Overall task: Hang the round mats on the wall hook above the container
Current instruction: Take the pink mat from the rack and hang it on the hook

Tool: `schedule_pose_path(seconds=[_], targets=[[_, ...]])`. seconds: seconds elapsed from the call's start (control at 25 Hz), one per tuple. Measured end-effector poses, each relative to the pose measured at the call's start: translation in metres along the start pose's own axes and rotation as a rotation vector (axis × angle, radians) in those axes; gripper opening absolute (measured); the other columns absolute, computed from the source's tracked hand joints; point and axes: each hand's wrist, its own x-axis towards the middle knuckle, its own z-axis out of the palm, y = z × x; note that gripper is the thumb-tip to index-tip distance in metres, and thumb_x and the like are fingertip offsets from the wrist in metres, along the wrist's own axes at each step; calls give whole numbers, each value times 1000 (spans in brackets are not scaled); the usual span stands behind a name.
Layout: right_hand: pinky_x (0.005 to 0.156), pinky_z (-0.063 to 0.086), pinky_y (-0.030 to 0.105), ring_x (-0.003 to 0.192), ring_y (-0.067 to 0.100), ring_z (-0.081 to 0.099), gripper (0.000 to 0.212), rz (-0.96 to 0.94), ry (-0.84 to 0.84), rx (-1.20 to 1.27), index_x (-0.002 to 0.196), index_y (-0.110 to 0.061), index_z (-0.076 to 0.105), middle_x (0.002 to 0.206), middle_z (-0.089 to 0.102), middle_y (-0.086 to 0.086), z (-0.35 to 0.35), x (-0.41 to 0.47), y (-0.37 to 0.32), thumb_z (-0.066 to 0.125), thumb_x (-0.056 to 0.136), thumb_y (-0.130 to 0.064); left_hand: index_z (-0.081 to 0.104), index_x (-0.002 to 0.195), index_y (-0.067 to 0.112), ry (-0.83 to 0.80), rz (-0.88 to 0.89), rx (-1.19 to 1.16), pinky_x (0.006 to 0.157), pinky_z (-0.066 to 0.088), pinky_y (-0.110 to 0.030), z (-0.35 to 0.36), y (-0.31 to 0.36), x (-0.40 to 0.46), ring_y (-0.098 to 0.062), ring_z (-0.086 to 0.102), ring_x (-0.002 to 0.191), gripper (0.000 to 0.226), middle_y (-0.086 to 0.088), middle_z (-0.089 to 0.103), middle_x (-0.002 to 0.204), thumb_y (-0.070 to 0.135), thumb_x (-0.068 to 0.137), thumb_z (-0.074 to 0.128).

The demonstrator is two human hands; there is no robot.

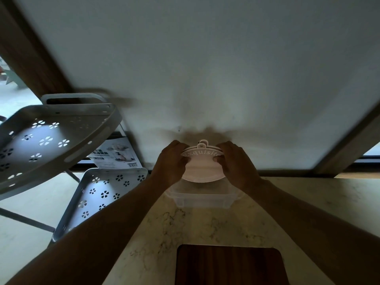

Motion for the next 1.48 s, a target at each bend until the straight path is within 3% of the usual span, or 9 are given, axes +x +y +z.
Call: schedule_pose_path(seconds=[0.44, 0.68, 0.92, 1.04, 1.32, 1.48], targets=[[81, 49, 41, 96, 33, 63, 28, 3, -116, 63, 115, -6, 62, 107, 68, 14, -3, -7, 6, 64, 91, -20, 73, 109, 15, -8, -37, 46, 75, 47, -31, 8, -4, -10, -27, 67, 85, 25, -10, 74, 97, 13, 85, 70], [80, 50, 41, 94, 31, 64, 26, 10, -93, 83, 114, -9, 63, 105, 69, 12, -10, -2, 5, 63, 92, -22, 74, 104, 18, 0, 12, 66, 72, 52, -35, -2, -2, -3, -26, 68, 78, 20, -7, 76, 90, 16, 84, 72], [77, 46, 38, 90, 33, 63, 22, 16, -115, 103, 108, -6, 65, 99, 69, 14, -7, -5, 3, 65, 91, -21, 74, 100, 18, 5, -12, 46, 69, 48, -29, 1, -4, -10, -23, 67, 73, 15, -6, 75, 87, 17, 85, 71], [76, 49, 38, 88, 31, 63, 20, 6, -113, 126, 104, -8, 65, 97, 70, 12, -12, 2, 2, 65, 91, -22, 73, 94, 16, -13, -17, 58, 68, 51, -35, -7, -4, -5, -24, 65, 71, 9, -6, 75, 84, 19, 87, 69], [67, 39, 31, 86, 35, 63, 17, 50, -142, 65, 96, -6, 65, 93, 69, 16, -1, 7, 7, 66, 90, -21, 69, 99, 13, -36, -28, 31, 72, 53, -39, -1, -5, 0, -29, 68, 80, 15, -9, 75, 90, 20, 86, 69], [75, 44, 36, 93, 37, 62, 20, 50, -101, 6, 104, -3, 64, 101, 67, 19, 8, 13, 14, 65, 90, -18, 71, 98, 9, -56, 3, 109, 75, 51, -41, 7, -5, 9, -35, 66, 87, 15, -14, 74, 96, 14, 84, 70]])
